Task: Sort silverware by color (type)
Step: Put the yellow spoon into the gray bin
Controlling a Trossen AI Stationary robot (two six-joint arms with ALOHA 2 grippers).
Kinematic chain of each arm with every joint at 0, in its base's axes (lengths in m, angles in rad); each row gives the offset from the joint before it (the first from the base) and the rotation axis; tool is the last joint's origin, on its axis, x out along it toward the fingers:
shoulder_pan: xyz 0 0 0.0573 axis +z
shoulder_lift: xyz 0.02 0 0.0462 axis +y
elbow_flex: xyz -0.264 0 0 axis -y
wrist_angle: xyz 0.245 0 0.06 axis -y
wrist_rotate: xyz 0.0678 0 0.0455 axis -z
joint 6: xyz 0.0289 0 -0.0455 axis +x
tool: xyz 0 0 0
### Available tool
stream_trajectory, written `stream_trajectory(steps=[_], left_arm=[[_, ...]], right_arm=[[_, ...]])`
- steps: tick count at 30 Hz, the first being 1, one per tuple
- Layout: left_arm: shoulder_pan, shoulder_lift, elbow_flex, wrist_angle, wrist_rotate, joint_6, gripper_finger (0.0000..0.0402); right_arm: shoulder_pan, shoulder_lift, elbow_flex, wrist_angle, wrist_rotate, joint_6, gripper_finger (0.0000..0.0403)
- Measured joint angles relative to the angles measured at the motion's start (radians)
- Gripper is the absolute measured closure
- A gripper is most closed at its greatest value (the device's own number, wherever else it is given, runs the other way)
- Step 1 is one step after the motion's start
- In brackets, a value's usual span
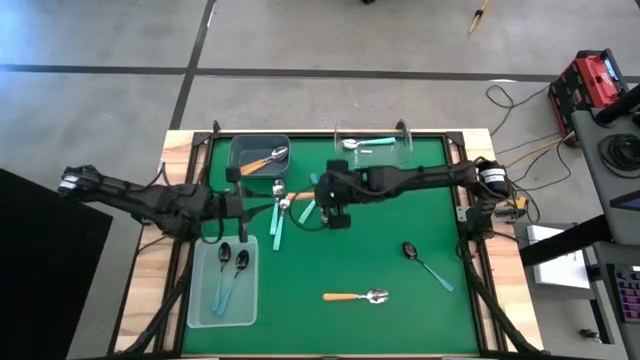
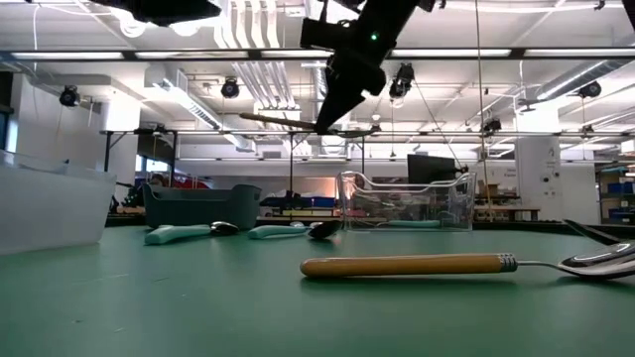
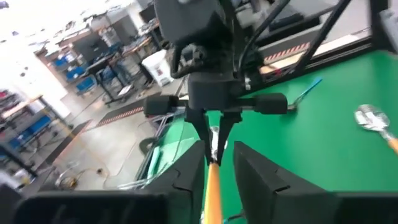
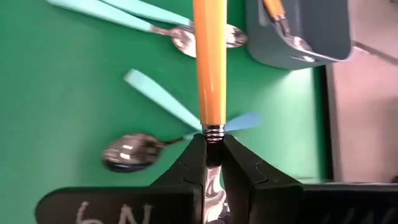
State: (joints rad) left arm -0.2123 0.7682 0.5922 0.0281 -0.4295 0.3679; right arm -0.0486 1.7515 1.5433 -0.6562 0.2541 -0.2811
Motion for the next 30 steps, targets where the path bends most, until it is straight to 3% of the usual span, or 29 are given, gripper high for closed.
stream_trajectory(steps=[5, 11, 18, 21, 30], left_arm=[[0.121, 0.107, 0.0, 0.092, 0.018, 0.029, 0.0265], [0.283, 0.294, 0.003, 0.284, 0.223, 0.043, 0.0211], [0.418, 0.51, 0.1, 0.294, 0.261, 0.06, 0.0205], [0.439, 0.582, 0.129, 0.293, 0.317, 0.069, 0.0205], [0.453, 0.714, 0.181, 0.293, 0.317, 0.109, 0.0205]], right_arm=[[-0.059, 0.0, 0.008, -0.003, -0.002, -0.064, 0.0384], [-0.113, 0.0, 0.008, -0.012, -0.003, -0.053, 0.0384], [-0.159, 0.001, 0.008, -0.026, -0.076, -0.007, 0.0384], [-0.169, 0.001, 0.008, -0.024, -0.098, 0.019, 0.0384], [-0.175, 0.001, 0.008, -0.026, -0.1, 0.046, 0.0384]])
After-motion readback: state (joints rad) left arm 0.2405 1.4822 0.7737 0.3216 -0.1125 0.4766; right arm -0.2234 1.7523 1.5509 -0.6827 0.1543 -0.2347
